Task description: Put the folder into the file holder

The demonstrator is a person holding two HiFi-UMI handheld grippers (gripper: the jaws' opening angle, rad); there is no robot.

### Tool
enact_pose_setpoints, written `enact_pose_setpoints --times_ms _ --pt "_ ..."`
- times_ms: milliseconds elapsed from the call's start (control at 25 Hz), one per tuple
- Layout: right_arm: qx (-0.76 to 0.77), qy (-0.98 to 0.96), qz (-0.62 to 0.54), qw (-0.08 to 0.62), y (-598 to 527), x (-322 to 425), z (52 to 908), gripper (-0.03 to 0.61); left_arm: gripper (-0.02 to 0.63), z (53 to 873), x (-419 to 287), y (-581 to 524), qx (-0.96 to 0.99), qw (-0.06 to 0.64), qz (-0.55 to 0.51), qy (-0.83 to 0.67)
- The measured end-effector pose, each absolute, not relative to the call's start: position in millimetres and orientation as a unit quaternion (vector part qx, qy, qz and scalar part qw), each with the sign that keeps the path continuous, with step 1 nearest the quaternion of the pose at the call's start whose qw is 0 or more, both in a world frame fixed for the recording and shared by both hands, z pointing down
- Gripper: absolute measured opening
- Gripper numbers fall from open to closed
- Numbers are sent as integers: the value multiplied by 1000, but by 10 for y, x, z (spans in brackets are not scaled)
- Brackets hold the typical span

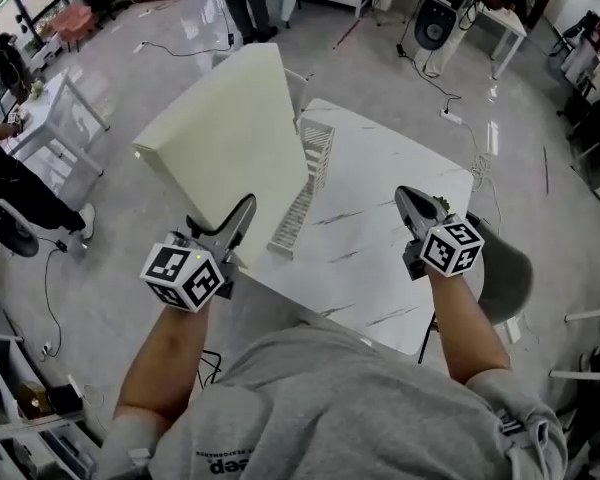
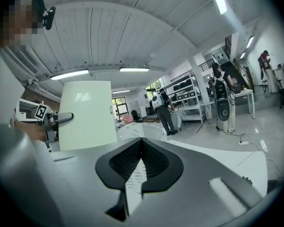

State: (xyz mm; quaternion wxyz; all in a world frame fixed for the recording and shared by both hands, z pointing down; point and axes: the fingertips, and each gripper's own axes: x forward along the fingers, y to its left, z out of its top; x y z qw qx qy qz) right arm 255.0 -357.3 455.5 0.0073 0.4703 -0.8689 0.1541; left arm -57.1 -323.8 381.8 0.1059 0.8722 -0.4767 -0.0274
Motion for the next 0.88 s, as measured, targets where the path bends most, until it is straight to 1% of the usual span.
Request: enact_pose_setpoints --times_ms 240,640,800,880 --pt "474 -866 161 4 -3620 2816 4642 3 341 3812 -306 -3332 875 89 -18 -476" --pt "466 -868 171 12 -3704 2819 4749 3 341 3992 -106 -3516 882 54 6 -468" --pt "466 -867 173 16 -3720 2816 4772 3 341 4162 2 -3577 888 29 20 -459" --pt "467 -866 175 19 -3733 2835 4804 3 341 4269 54 -3620 889 28 22 -457"
